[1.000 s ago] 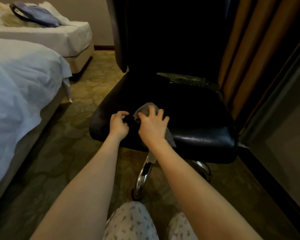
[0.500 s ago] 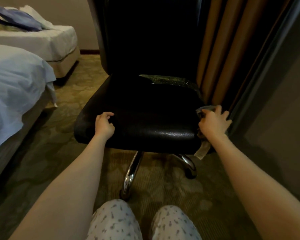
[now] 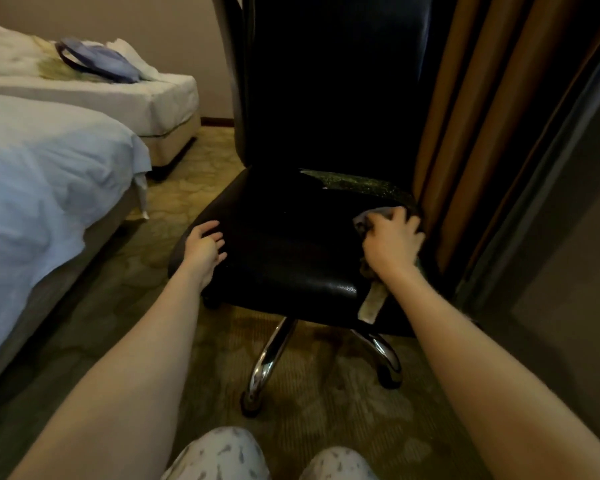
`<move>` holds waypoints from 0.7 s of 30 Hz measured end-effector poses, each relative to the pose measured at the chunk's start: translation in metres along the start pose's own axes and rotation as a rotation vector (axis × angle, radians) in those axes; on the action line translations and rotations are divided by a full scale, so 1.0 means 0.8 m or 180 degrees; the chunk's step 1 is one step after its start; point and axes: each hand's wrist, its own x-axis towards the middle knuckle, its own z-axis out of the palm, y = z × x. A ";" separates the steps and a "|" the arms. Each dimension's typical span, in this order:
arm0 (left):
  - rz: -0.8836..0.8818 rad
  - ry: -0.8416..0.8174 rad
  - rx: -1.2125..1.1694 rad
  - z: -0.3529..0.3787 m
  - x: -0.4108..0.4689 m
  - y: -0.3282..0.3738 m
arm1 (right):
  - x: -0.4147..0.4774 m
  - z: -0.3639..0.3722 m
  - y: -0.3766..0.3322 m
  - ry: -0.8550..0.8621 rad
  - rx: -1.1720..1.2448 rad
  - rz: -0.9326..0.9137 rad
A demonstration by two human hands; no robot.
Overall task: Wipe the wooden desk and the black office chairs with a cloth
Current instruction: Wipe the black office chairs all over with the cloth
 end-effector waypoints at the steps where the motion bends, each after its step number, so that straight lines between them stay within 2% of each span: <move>1: 0.0161 0.0070 0.0240 0.006 0.001 0.004 | -0.001 0.005 -0.020 -0.0084 0.0106 -0.0165; 5: 0.0591 -0.0024 0.1490 0.037 0.007 0.023 | -0.003 0.020 -0.069 -0.0315 0.0319 -0.0525; 7: 0.0653 0.0159 0.1879 0.042 0.016 0.028 | 0.010 0.029 -0.086 -0.0355 0.0368 -0.0677; 10: 0.0617 0.0552 0.2043 0.020 0.032 0.030 | 0.028 0.049 -0.123 -0.0369 0.0463 -0.0671; 12: 0.0537 0.0817 0.2014 -0.006 0.038 0.030 | 0.021 0.064 -0.154 -0.0163 0.0465 -0.0720; 15: 0.0223 0.1040 0.2100 -0.042 0.039 0.023 | -0.014 0.091 -0.198 -0.0035 0.0449 -0.1361; 19: -0.0026 0.0359 0.2708 -0.061 0.031 0.001 | -0.071 0.128 -0.228 -0.0181 -0.0067 -0.2224; 21: 0.0032 0.0292 0.2993 -0.063 0.028 -0.006 | -0.084 0.139 -0.223 -0.0160 -0.0290 -0.2432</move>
